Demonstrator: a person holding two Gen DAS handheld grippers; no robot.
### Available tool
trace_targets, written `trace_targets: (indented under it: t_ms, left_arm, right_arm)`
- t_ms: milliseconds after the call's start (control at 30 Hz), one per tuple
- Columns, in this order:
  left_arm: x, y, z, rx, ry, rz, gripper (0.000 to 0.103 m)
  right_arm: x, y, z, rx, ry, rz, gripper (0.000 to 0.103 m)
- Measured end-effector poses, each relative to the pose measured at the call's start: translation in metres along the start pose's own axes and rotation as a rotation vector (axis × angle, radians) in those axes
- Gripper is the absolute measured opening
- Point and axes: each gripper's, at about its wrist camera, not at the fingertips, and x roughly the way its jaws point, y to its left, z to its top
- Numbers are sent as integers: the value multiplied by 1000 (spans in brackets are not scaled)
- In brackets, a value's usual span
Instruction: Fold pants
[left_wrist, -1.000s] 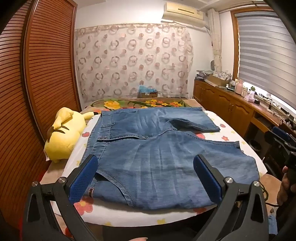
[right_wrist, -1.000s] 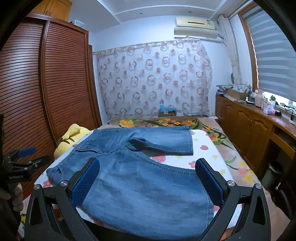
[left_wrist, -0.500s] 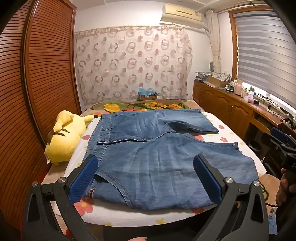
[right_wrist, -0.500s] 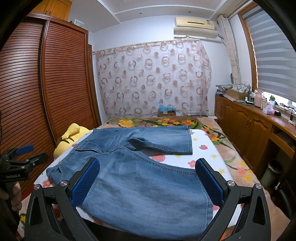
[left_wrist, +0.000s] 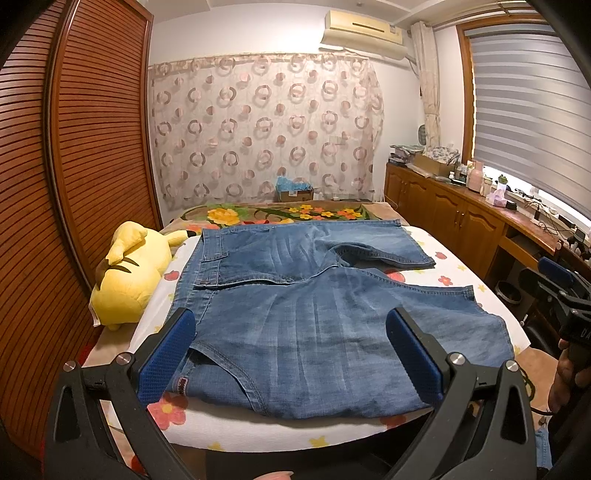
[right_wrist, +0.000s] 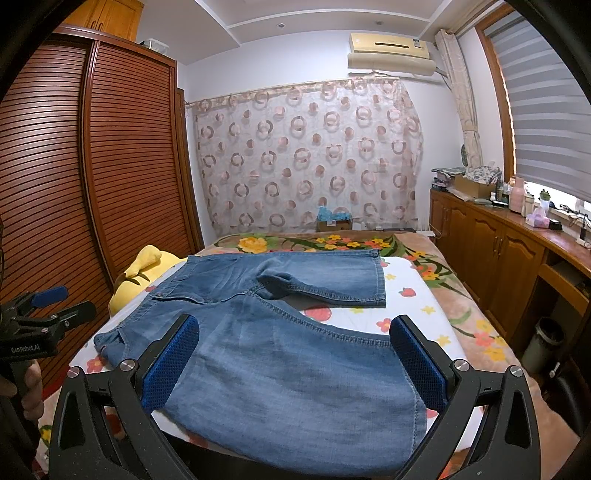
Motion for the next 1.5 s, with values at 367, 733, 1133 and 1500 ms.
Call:
trace_targets:
  t_ms: [367, 733, 1133, 1500]
  left_arm:
    - [-3, 0, 1, -1, -3, 0, 103]
    - [-3, -1, 2, 0, -4, 0, 103]
    - [-4, -1, 3, 1, -6, 1, 103]
    - [-8, -2, 4, 2, -8, 1, 103]
  right_arm:
    - [0, 1, 0, -1, 0, -1, 103]
    - [0, 1, 0, 0, -1, 1, 103]
    - [-1, 1, 0, 0, -1, 0, 103]
    - [2, 2, 0, 1, -1, 1, 103]
